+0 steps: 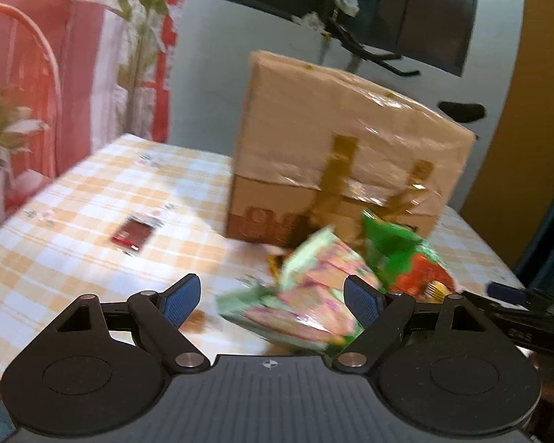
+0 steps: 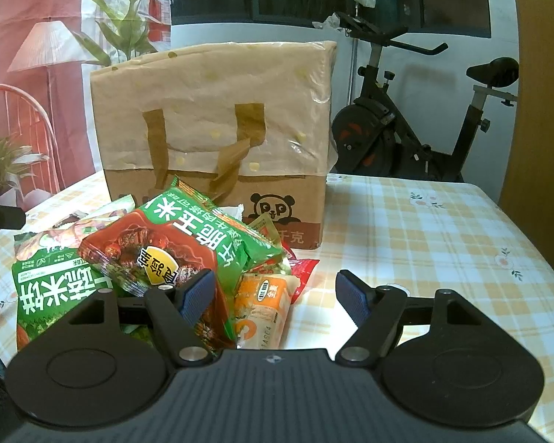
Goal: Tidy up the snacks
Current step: 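Lower the left tool onto the green cucumber chip bag while the right tool approaches the orange wafer pack, then close the left tool on the green cucumber chip bag and lift it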
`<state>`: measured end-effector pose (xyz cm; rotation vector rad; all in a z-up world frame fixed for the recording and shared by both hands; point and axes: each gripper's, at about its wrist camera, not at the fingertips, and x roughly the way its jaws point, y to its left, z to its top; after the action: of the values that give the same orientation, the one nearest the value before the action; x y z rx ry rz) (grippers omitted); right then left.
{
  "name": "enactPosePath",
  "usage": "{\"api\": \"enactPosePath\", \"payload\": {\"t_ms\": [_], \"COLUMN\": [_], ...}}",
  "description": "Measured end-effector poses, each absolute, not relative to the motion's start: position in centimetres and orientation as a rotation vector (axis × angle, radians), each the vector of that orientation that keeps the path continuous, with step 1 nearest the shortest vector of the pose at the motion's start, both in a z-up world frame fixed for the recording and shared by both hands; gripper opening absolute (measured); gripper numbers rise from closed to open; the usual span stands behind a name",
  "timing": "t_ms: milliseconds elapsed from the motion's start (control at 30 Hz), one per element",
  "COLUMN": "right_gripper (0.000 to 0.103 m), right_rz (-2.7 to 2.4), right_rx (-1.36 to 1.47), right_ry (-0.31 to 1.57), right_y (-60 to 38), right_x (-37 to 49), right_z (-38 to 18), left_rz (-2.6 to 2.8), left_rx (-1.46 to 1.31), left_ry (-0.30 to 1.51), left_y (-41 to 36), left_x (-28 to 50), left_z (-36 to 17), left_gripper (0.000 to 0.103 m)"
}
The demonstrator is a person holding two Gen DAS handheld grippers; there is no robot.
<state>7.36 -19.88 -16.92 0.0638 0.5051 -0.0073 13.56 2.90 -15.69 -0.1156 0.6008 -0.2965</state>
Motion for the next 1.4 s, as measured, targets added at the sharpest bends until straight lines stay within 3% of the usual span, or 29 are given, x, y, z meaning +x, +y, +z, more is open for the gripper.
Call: {"api": "enactPosePath", "payload": {"t_ms": [600, 1400], "right_gripper": [0.075, 0.075], "right_rz": [0.049, 0.129], "right_rx": [0.047, -0.015], "right_ry": [0.533, 0.577], "right_y": [-19.2, -17.4], "right_x": [7.5, 7.7], "right_z": [-17.6, -18.1], "left_rz": [-0.304, -0.286], "left_rx": [-0.090, -0.006], "left_ry": [0.714, 0.704], "left_y": [2.2, 0.8], "left_x": [13.9, 15.9], "left_z": [-17.3, -17.8], "left_gripper": [0.094, 0.101]}}
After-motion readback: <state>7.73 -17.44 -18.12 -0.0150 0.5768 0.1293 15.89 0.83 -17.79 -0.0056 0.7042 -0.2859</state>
